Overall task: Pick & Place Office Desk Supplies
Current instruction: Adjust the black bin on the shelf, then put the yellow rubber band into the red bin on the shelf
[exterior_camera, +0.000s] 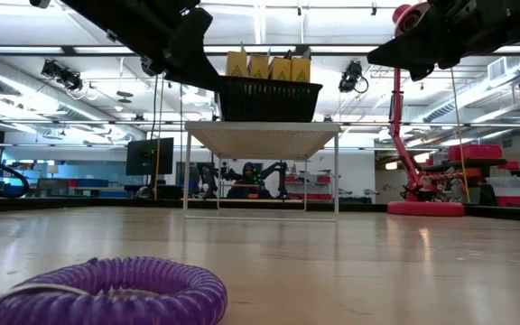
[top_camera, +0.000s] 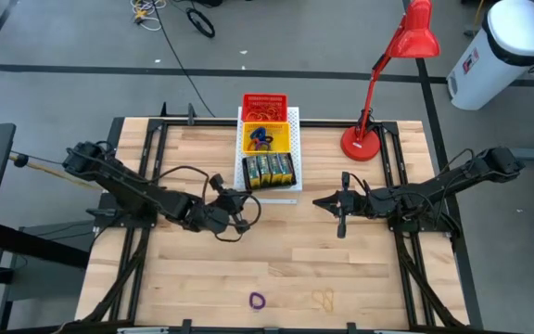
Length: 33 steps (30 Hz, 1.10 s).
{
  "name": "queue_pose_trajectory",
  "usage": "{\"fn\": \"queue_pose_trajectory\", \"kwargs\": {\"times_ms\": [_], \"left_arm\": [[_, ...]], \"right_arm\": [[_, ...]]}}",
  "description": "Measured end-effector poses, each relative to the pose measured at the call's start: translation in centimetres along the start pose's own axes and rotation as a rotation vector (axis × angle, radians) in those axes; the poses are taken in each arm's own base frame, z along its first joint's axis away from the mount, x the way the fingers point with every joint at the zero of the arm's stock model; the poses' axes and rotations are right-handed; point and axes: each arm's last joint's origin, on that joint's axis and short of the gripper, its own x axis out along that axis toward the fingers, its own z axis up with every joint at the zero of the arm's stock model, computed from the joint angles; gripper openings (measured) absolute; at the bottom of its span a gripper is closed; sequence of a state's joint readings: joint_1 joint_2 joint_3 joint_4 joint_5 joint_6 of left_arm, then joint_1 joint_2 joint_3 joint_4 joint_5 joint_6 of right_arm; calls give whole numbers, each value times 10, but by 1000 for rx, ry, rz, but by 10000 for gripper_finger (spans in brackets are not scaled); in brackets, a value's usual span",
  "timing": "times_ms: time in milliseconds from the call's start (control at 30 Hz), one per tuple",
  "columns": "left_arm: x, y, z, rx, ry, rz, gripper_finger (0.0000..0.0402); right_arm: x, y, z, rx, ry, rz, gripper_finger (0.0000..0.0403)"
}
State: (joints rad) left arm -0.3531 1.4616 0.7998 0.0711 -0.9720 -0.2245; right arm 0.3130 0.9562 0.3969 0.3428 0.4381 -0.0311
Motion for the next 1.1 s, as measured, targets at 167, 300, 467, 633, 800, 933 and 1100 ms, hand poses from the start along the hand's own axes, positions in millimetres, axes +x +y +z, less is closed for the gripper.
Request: {"fn": "queue_pose_trajectory", "kwargs": {"times_ms": [167,300,467,633,800,933,1100], "left_arm": [[0,1,0,6,-6,32,7],[2,3,0,11,-4,55,7],[7,8,-4,-1,44,44,7],[7,8,-4,10,49,35,7],[-8,4,-4,42,48,-24,7],[-31,-7,-6,76,35,-108,7],[-64,-25,-15,145,7,-223,7]], "right_arm": [[0,0,0,0,0,0,11],[0,0,0,0,0,0,11],[0,0,0,-1,0,0,11],[0,0,0,-1,2,0,11],[0,0,0,-2,3,0,11],[0,0,-1,-4,9,1,11],[0,3,-2,21,17,91,11]]}}
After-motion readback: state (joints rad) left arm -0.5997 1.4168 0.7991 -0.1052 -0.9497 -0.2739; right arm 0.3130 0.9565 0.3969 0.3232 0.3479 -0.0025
